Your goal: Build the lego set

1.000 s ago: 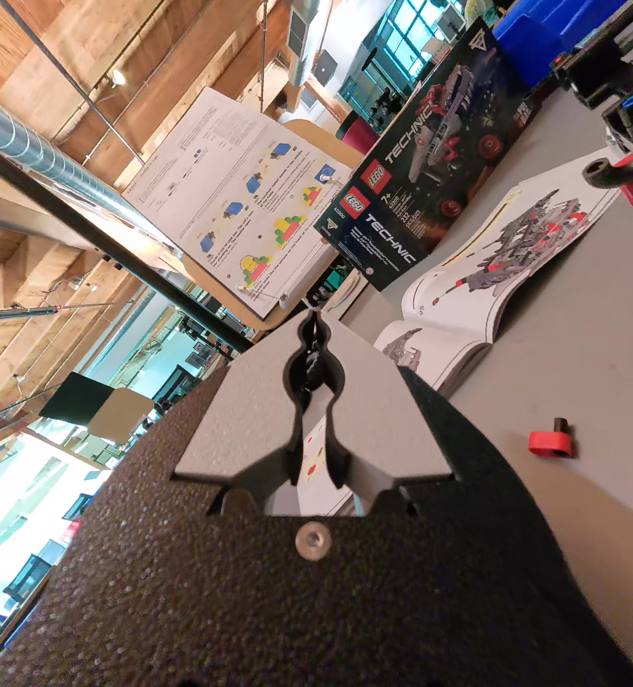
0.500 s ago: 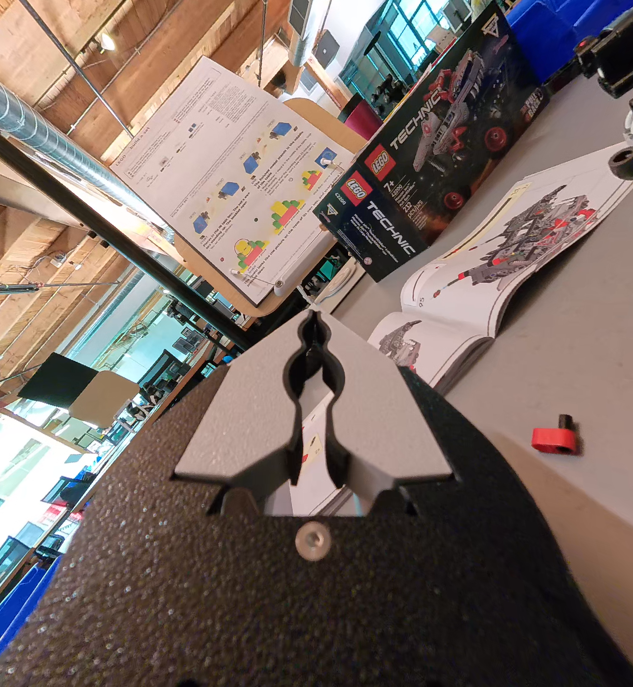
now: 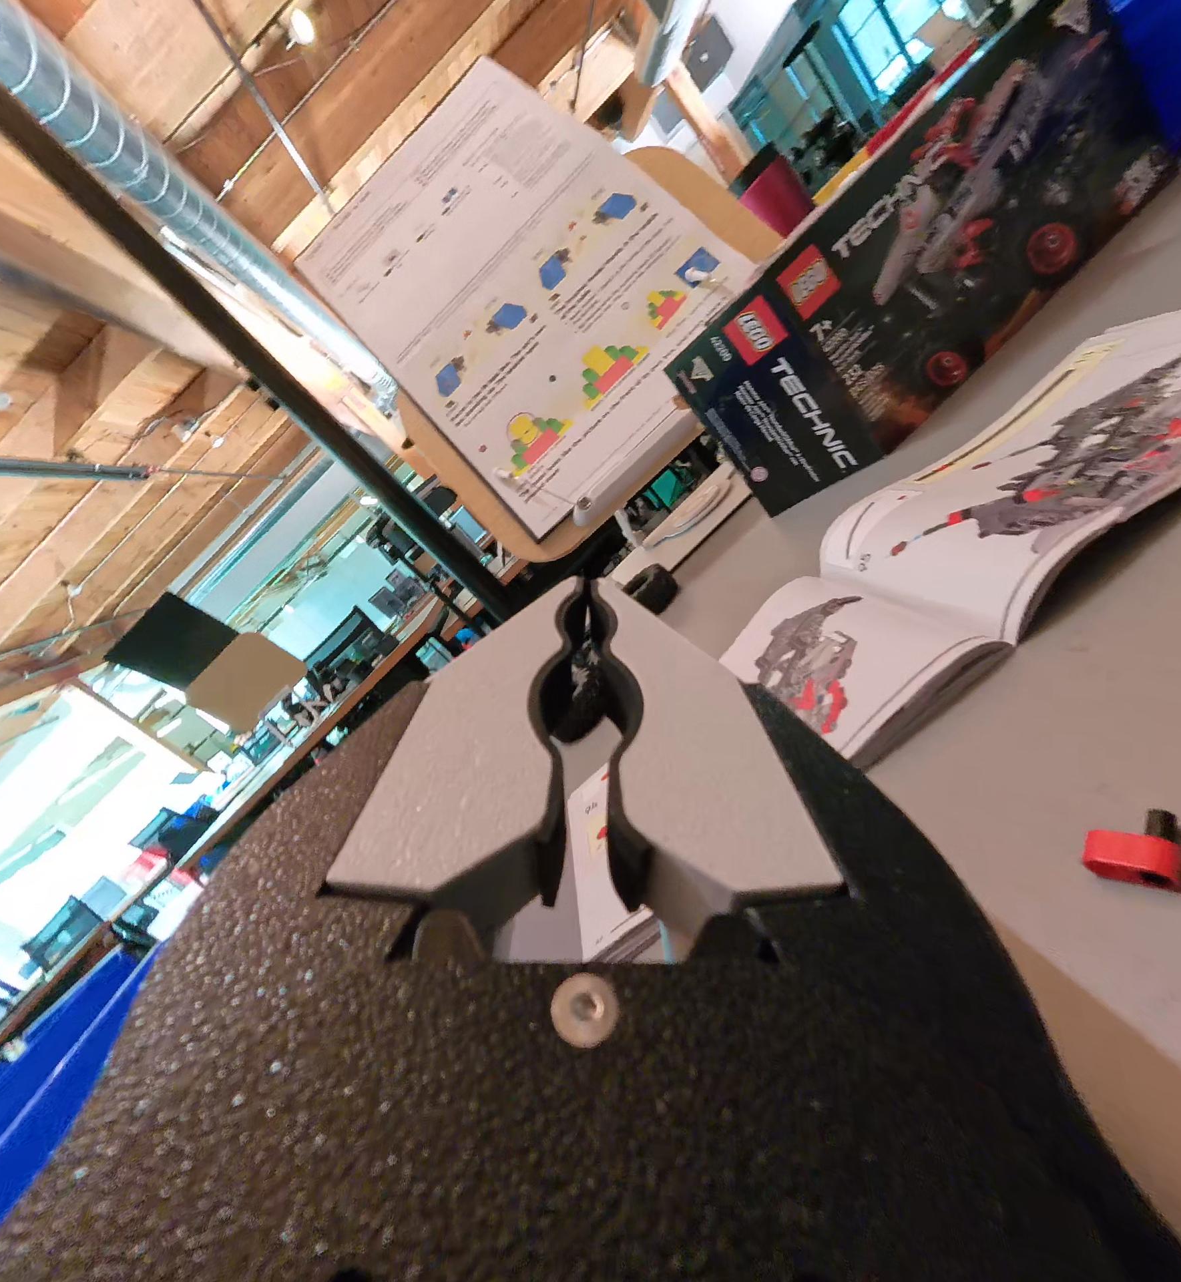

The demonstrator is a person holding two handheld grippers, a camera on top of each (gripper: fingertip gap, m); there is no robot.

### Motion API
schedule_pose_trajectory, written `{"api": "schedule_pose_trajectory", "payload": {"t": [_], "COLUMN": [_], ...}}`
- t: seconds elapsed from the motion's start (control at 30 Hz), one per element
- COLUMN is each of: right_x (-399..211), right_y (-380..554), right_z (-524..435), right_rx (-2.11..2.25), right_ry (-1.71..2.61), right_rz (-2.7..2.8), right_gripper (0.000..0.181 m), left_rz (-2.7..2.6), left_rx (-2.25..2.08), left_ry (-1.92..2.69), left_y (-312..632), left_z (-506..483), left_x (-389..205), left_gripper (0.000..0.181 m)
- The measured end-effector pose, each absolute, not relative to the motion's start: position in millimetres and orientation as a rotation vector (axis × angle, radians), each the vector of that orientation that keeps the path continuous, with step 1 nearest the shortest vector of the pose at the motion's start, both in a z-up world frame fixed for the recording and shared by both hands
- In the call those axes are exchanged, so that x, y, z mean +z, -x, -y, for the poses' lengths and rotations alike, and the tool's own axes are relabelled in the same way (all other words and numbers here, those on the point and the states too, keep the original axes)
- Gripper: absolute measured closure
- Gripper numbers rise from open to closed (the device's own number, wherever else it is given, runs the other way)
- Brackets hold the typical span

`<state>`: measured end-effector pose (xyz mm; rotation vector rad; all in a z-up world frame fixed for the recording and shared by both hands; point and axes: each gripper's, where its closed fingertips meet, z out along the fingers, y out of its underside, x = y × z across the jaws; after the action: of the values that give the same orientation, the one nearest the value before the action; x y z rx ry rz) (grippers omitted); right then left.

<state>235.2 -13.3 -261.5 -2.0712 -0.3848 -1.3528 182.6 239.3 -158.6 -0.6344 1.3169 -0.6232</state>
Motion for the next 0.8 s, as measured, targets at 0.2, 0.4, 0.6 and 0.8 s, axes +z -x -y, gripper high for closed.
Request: {"api": "schedule_pose_trajectory", "payload": {"t": [0.2,0.4,0.6,0.8], "right_x": [-261.2,-261.1,-261.3,-259.7], "right_y": [-235.5,-235.9,-236.2,-235.9], "right_z": [13.3,13.6,13.8,14.0], "right_rx": [-1.354,-1.358,-1.364,-1.407], "right_ry": [2.071,2.072,2.074,2.067], "right_rz": [0.384,0.383,0.384,0.411], "right_gripper": [0.175,0.175,0.175,0.175], "left_rz": [-1.257,-1.253,-1.244,-1.24], "left_rx": [-0.662,-0.675,-0.694,-0.697], "left_ry": [0.695,0.692,0.703,0.704], "left_y": [-179.0,-178.5,-177.9,-177.0], "left_z": [-250.1,-248.0,-248.5,-249.2], "left_x": [-151.0,-148.5,-146.1,-144.1], "left_gripper": [0.181,0.181,0.181,0.181]}}
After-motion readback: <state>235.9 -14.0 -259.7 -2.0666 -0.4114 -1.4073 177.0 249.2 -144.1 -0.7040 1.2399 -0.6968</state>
